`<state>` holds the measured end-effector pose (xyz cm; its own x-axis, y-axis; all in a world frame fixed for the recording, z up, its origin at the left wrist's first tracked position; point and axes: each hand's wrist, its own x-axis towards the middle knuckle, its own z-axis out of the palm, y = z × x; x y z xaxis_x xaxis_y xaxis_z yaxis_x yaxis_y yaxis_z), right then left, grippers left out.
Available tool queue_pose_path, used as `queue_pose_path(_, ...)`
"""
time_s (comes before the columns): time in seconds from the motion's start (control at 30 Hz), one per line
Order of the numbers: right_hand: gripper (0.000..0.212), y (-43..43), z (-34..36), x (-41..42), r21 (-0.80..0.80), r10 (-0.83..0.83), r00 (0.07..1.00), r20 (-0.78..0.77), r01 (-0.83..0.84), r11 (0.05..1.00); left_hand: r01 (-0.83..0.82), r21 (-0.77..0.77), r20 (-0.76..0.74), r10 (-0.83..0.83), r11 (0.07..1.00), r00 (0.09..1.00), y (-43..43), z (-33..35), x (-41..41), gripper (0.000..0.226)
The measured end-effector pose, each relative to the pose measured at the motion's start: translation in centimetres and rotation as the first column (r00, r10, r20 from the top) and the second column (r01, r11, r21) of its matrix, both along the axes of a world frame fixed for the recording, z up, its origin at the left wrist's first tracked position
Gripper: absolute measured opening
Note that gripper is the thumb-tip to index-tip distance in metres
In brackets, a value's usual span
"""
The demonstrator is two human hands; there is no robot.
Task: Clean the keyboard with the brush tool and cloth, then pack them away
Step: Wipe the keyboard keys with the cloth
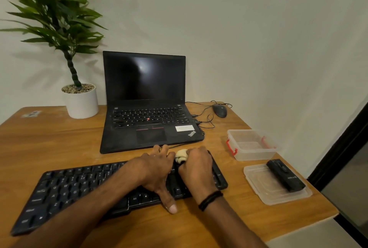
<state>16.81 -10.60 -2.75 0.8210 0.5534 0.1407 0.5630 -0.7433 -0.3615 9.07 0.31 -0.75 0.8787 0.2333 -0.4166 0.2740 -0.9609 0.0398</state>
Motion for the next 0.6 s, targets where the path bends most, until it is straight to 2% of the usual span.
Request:
queue_pose_path(0.2,0.011,-1.1,1.1,1.6,-0.014,0.050,0.995,-0.091,-0.051,0.999,-0.051,-0.031,-0.012,0.051,0.998,0.999,0.1,-0.2,-0.3,0.149)
queue_pose_path(0.33,0.024,-6.0,0.3,1.6,0.015,-0.037,0.999,-0.018,0.037,0.999,-0.044,-0.021,-0.002,0.044,0.999,0.999,0.1,-0.4,0.1,0.148)
queue_pose_path(0.43,0.037,-6.6,-1.0,0.6,0.040,0.008,0.999,-0.038,-0.006,0.999,-0.039,-0.018,-0.012,0.039,0.999,0.999,-0.1,-0.4,0.3,0.150)
queue_pose_path(0.5,0.043,-5.6,-1.6,0.3,0.044,0.033,0.999,0.007,-0.033,0.998,-0.036,-0.015,-0.027,0.036,0.999,0.999,-0.1,-0.3,0.3,0.151)
queue_pose_path(0.6,0.039,-2.9,-1.7,1.6,0.042,0.061,0.997,0.055,-0.064,0.997,-0.014,0.008,-0.018,0.015,1.000,1.000,-0.3,0.0,0.1,0.147)
